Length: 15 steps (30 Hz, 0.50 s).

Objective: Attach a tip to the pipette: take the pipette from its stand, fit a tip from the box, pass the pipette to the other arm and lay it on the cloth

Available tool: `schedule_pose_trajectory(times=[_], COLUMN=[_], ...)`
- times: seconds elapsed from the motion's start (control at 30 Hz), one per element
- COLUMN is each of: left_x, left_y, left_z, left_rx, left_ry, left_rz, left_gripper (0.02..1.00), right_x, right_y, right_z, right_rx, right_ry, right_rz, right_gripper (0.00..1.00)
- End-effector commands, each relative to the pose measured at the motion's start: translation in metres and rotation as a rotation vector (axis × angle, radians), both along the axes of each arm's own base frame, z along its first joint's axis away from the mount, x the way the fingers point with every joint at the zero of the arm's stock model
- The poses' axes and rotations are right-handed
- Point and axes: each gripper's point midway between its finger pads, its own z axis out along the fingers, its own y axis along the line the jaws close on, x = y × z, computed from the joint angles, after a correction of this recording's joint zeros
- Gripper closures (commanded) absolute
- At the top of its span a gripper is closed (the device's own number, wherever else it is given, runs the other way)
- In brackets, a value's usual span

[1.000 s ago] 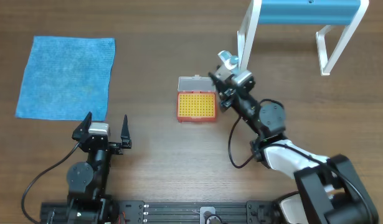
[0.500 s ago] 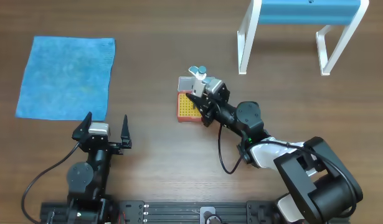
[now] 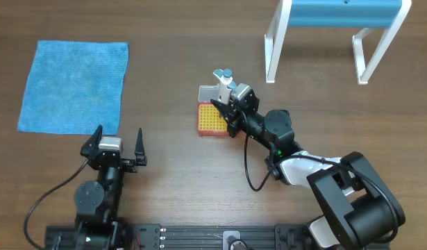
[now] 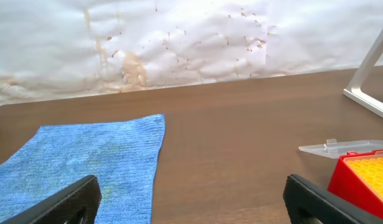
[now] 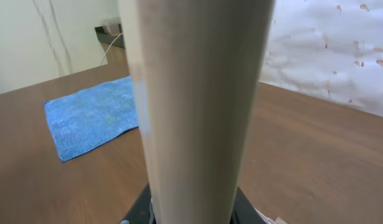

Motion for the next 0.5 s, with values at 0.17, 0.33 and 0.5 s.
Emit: schedule_pose_trajectory(times=[0.17, 0.33, 0.5], left_x=[-0.0001, -0.0001, -0.0001], left_y=[0.0004, 0.0004, 0.0004], left_z=[-0.0023, -0.0023, -0.0023], left_rx=[0.016, 0.016, 0.016], left_ry=[0.005, 0.005, 0.005], left_rz=[-0.001, -0.001, -0.001], left_gripper=[0.071, 0.071, 0.071], right_x=[0.0091, 0.0088, 0.0018], right_y=[-0.002, -0.0021, 0.0058], right_z=[0.0016, -0.0026, -0.0033], right_rx=[-0.011, -0.019, -0.018], right_ry=[-0.007, 0.009, 0.013], right_rz=[-0.031, -0.031, 0.007], right_gripper=[0.928, 0.928, 0.928])
